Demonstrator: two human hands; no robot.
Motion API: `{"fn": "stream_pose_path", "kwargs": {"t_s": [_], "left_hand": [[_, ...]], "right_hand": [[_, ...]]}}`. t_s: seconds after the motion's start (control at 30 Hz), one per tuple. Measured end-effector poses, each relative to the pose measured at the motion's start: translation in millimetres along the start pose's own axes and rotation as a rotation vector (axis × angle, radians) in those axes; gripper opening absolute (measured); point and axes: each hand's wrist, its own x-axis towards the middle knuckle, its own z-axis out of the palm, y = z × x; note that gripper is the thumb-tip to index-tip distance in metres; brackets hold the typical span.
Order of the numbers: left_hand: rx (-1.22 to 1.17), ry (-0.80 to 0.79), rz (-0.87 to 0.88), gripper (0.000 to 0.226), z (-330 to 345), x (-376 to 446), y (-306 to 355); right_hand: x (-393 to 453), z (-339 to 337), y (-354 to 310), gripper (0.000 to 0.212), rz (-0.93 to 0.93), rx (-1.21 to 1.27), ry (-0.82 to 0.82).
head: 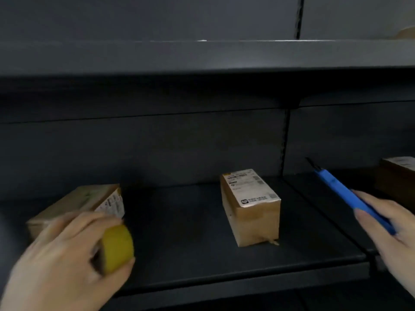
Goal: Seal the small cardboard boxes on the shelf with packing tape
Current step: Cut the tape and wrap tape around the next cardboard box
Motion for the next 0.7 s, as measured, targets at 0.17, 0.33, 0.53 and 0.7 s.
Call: {"fn": "stream_pose_path", "kwargs": {"t_s": [0.17, 0.33, 0.53, 0.7], "left_hand": [[0.071, -0.369, -0.103, 0.058, 35.9, 45.5, 63.5], [0.159, -0.567, -0.141, 0.055, 98.8, 78.4, 83.2], [0.053, -0.674, -0.294, 0.029, 134.6, 103.1, 73.5], [0.068, -0.659, -0.253, 0.027, 138.8, 109.7, 71.8]], "right_hand": [[34.3, 17.8, 30.0, 0.039, 0.105, -0.145, -0.146], [40.3, 41.6, 38.0, 0.044, 0.199, -0.327, -0.339], [41.4, 55.5, 49.2, 0.045, 0.182, -0.517, -0.424], [45.1, 57.8, 47.5, 0.05, 0.189, -0.599, -0.499]]}}
